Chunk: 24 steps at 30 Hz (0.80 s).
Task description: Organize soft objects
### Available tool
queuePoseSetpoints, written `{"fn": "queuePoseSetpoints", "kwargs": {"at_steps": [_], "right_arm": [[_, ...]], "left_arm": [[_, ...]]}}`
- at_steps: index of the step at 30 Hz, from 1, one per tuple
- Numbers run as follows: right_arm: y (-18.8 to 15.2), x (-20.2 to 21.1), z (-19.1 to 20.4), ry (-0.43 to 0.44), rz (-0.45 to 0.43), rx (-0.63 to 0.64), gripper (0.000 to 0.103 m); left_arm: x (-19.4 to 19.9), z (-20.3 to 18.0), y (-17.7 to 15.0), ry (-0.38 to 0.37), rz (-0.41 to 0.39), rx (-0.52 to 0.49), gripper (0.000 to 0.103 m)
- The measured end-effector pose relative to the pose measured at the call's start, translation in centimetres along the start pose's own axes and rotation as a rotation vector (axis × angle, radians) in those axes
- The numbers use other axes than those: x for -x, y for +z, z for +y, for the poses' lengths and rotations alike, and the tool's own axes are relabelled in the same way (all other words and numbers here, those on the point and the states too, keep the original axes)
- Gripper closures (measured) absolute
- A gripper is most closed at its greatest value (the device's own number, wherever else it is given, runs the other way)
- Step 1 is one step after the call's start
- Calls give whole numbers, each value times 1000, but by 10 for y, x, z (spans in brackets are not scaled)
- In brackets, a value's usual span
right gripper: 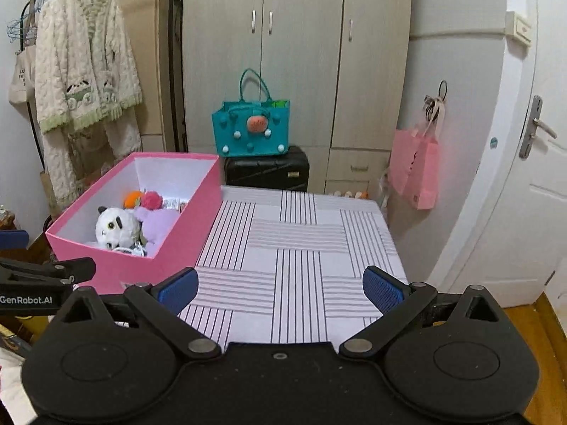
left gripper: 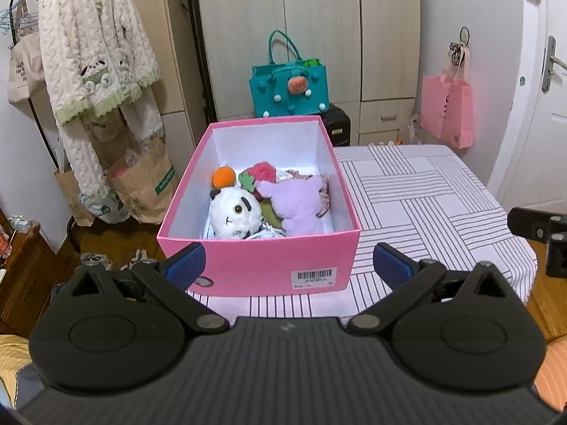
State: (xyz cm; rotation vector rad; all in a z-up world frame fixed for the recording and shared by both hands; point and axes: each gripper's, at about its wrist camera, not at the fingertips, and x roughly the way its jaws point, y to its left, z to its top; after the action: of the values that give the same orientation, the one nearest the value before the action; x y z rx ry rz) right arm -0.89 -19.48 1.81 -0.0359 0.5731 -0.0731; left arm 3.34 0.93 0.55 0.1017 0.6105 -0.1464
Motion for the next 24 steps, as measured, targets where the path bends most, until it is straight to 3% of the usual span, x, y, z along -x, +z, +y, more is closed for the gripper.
{"fn": "queuePoseSetpoints", "kwargs": {"at_steps": [13, 18, 24], "right_arm": [[-10, 10, 1, -36, -79, 13, 2], [-12, 11, 0, -46, -113, 7, 2], [-14, 9, 1, -52, -126, 15, 2]], "left_arm": [[9, -5, -6, -11, -74, 1, 1], [14, -8, -11, 36, -147, -9, 1], [13, -7, -10, 24, -155, 2, 1]]}}
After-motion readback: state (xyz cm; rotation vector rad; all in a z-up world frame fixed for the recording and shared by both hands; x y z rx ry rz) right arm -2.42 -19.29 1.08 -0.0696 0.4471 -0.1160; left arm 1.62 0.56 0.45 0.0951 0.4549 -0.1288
